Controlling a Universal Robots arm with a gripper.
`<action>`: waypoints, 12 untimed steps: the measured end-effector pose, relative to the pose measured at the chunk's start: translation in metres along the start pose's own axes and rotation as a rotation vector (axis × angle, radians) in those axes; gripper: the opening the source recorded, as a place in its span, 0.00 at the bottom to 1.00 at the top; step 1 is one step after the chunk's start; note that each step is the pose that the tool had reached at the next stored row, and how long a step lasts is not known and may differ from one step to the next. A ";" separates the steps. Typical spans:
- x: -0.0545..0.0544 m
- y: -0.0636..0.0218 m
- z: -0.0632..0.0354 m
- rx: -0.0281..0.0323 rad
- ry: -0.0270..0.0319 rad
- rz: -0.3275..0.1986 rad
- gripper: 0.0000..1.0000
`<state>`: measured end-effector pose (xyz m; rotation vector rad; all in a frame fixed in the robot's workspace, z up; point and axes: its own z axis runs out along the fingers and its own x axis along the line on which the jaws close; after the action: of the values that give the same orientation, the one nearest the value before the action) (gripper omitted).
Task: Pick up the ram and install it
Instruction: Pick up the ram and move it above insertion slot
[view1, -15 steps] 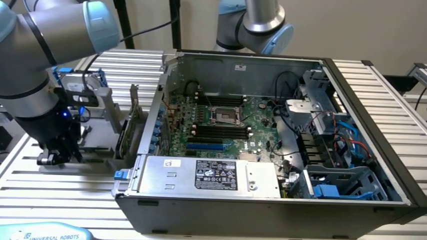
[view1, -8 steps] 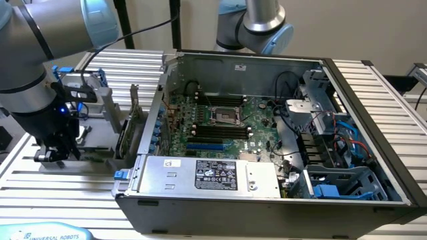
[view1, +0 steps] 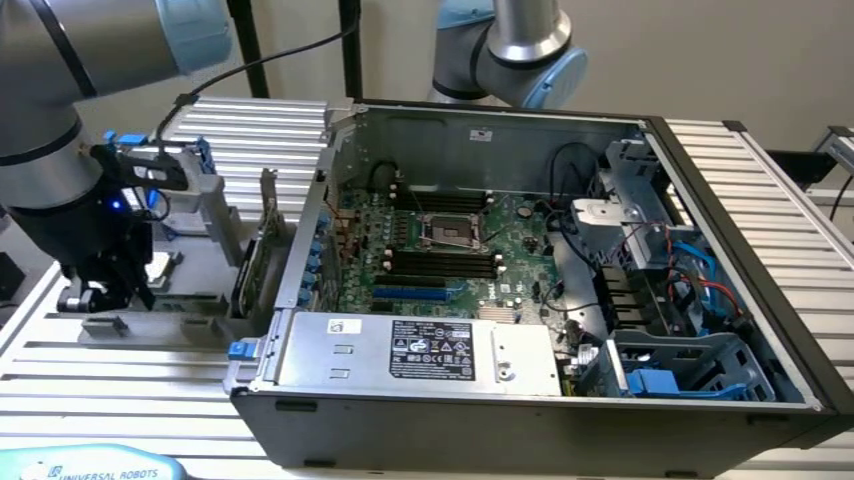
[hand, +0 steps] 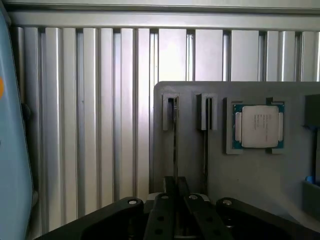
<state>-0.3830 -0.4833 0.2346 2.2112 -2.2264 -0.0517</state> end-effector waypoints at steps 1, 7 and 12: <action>0.000 0.0001 -0.0035 -0.0001 0.0000 0.000 0.13; -0.002 0.0007 -0.0290 -0.0001 0.0000 0.000 0.13; -0.003 0.0006 -0.0516 0.0000 -0.0001 0.000 0.13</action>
<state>-0.3822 -0.4812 0.2862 2.2113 -2.2266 -0.0518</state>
